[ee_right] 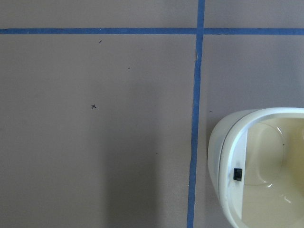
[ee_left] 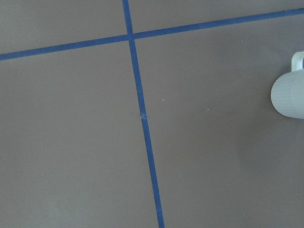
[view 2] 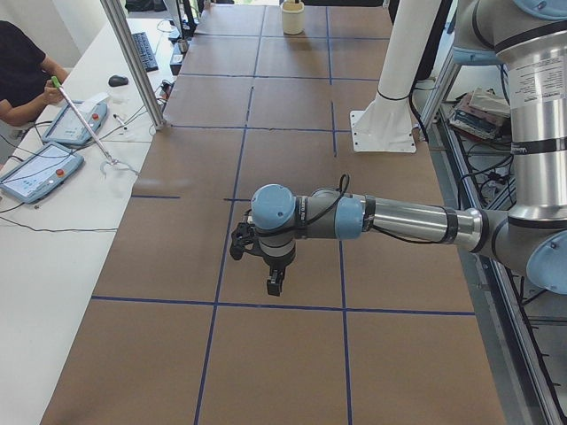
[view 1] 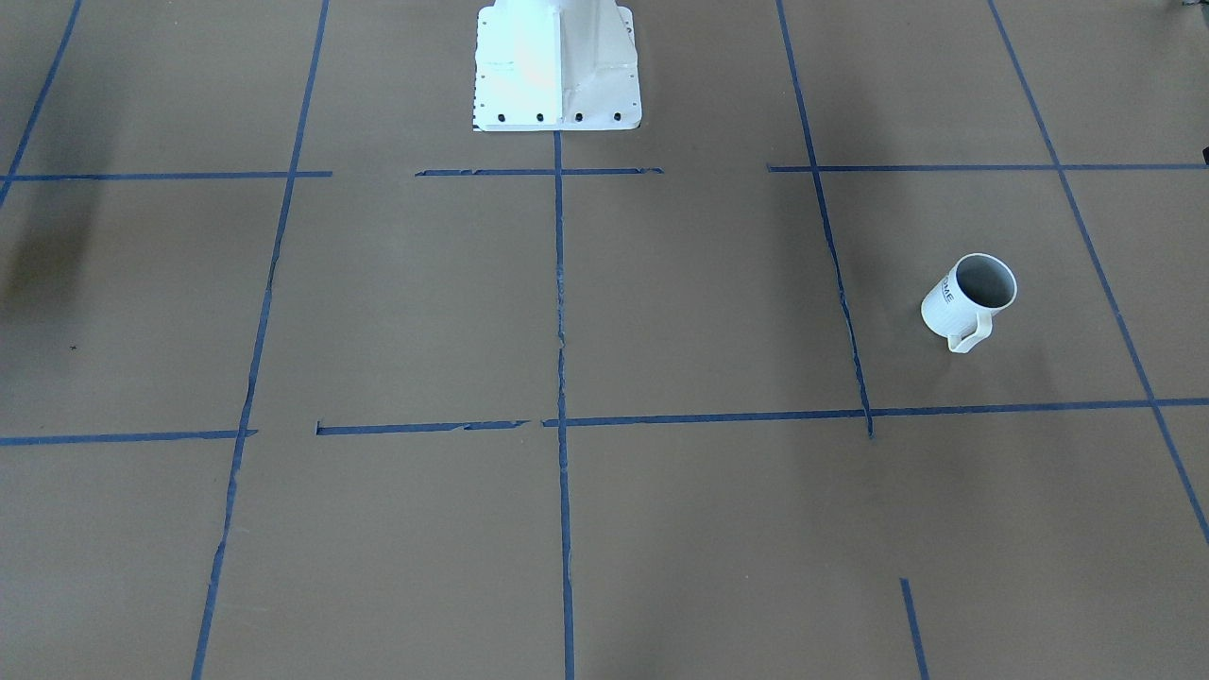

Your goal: Left arm hands cup to right arm to dump lemon

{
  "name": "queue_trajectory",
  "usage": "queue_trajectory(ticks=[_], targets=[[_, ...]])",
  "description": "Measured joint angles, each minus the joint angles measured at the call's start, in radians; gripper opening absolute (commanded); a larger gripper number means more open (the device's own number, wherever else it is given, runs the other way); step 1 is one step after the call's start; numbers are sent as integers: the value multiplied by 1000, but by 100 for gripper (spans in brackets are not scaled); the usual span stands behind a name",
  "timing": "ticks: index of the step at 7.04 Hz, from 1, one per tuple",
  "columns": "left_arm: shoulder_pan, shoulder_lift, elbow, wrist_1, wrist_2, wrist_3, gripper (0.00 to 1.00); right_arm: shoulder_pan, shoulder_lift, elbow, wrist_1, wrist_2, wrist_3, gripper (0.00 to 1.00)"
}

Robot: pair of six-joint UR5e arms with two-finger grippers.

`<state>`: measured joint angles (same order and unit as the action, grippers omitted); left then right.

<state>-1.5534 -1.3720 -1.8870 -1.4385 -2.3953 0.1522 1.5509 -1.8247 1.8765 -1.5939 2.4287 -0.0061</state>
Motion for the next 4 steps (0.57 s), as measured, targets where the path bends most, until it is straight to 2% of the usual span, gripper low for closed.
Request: queue_trajectory(ticks=[4], targets=[[4, 0, 8, -14, -10, 1, 100, 0, 0, 0, 0, -1, -1, 100]])
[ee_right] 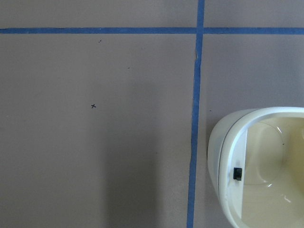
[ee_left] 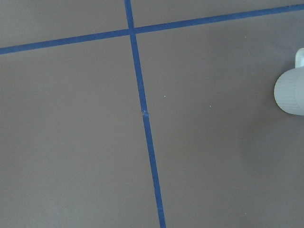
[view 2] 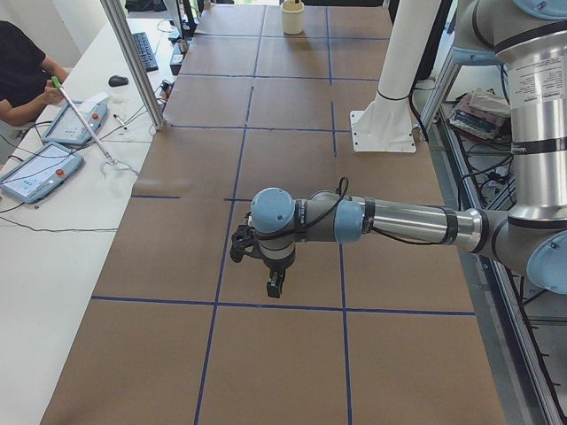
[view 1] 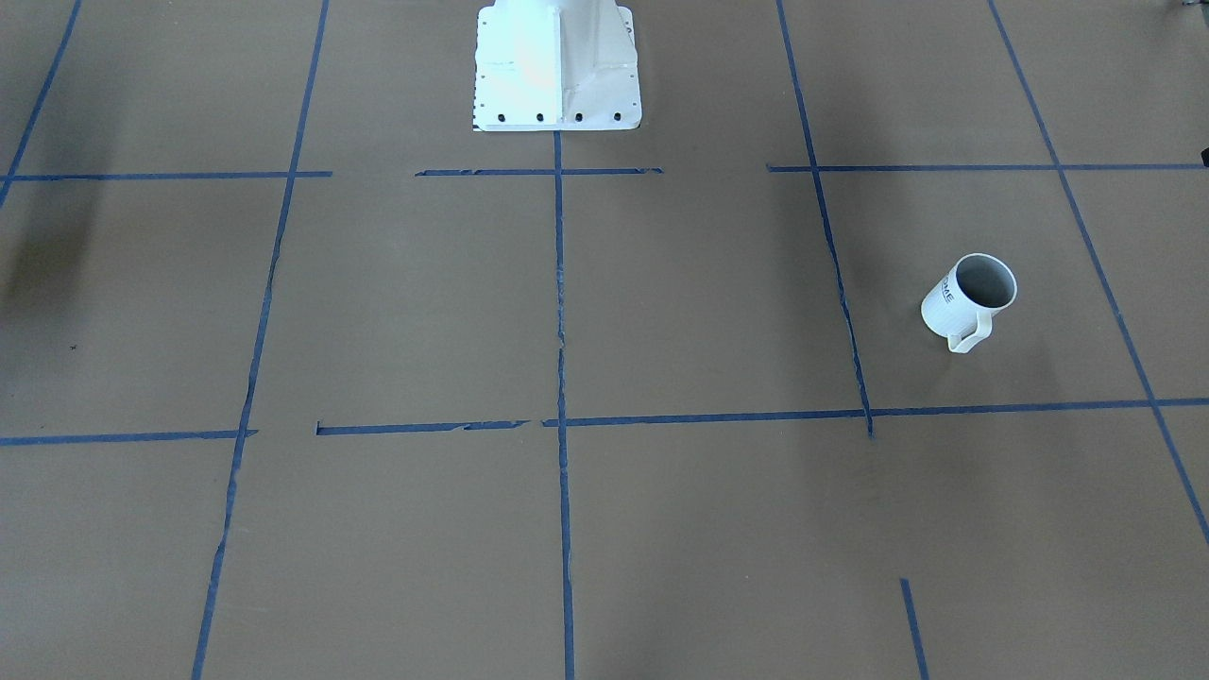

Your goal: Left arm hands cup to right arm to dump lemon

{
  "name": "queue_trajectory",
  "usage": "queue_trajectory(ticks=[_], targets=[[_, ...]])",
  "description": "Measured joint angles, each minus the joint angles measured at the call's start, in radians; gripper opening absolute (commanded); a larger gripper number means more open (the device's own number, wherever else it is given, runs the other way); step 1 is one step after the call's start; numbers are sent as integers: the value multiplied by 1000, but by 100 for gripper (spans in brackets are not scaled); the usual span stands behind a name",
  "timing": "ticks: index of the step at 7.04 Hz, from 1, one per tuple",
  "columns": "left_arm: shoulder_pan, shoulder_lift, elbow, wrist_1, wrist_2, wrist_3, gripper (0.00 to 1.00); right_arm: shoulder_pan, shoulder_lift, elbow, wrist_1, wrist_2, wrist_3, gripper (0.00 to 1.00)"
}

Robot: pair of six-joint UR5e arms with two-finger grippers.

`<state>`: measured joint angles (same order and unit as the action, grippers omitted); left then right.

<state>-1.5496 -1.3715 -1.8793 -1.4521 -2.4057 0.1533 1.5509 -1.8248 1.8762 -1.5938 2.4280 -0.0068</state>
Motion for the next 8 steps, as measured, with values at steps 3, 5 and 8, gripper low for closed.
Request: queue_trajectory(ticks=[3, 5, 8], targets=[[130, -23, 14, -178, -35, -267, 100, 0, -4, -6, 32, 9, -6, 100], [268, -26, 21, -362, -22, -553, 100, 0, -9, -11, 56, 35, -6, 100], [453, -102, 59, -475, 76, -857, 100, -1, -10, -14, 107, 80, -7, 100]])
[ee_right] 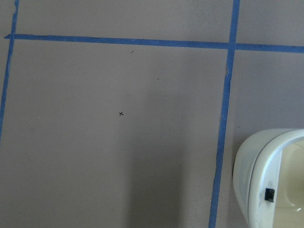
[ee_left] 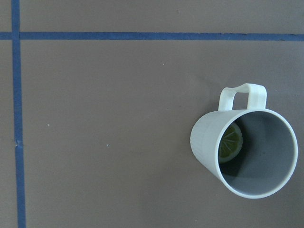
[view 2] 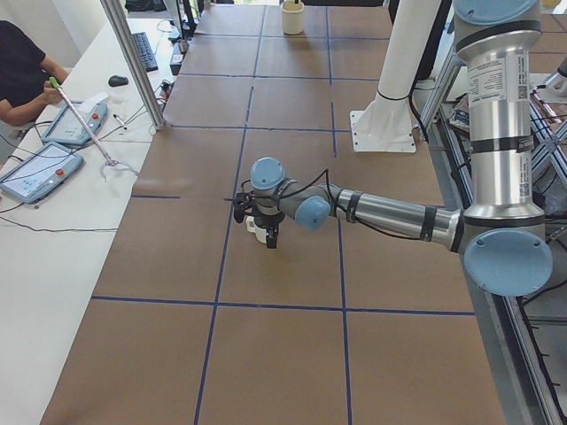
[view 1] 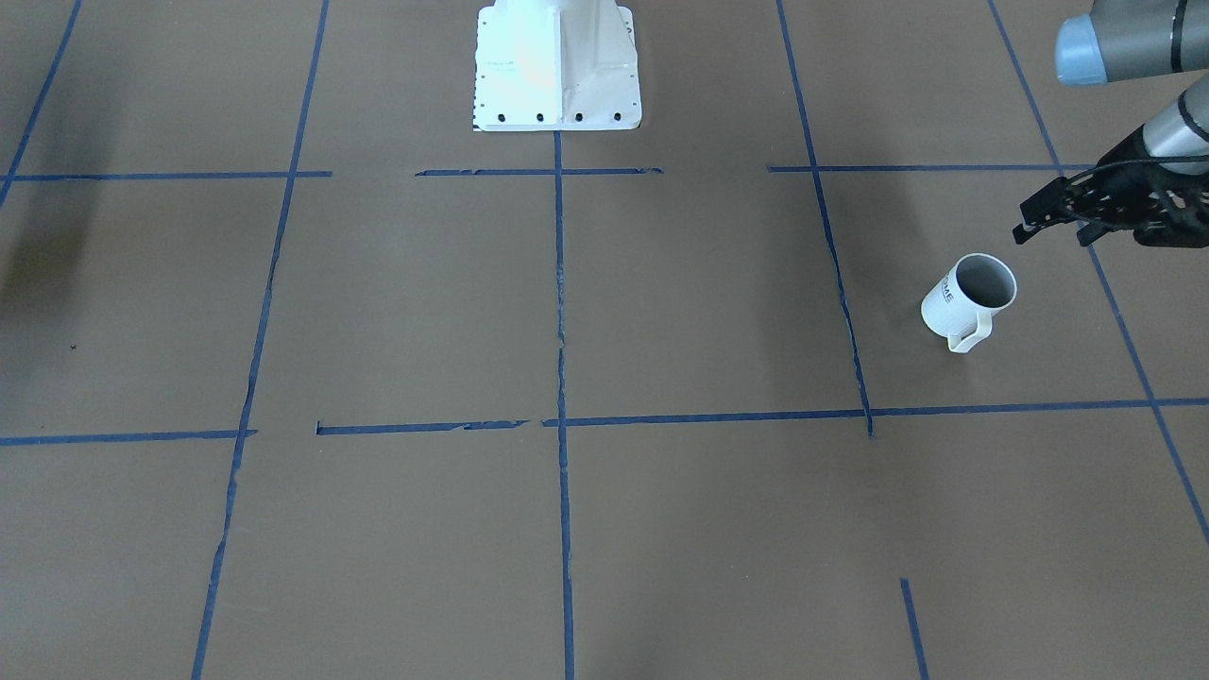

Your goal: Left arm hands cup to right arm to dump lemon

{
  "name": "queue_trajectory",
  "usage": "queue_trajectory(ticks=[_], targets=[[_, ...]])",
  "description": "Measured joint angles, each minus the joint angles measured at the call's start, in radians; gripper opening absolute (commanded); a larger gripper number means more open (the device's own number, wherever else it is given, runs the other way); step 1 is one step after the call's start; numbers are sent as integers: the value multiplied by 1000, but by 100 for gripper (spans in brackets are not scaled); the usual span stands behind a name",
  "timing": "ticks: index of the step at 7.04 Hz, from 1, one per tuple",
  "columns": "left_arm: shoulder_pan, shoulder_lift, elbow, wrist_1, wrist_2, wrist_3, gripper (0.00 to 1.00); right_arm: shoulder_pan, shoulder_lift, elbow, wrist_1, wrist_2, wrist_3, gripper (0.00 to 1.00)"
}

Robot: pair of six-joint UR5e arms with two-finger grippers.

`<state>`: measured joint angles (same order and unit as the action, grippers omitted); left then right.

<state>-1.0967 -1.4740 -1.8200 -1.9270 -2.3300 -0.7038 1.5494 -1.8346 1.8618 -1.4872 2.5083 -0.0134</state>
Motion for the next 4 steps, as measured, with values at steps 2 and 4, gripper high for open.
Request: queue_trajectory(ticks=[2, 4], targets=[[61, -51, 49, -7, 58, -76, 90, -1, 0, -1, 12, 8, 1, 100], [100, -77, 100, -20, 97, -88, 8, -2, 0, -1, 13, 9, 1, 100]])
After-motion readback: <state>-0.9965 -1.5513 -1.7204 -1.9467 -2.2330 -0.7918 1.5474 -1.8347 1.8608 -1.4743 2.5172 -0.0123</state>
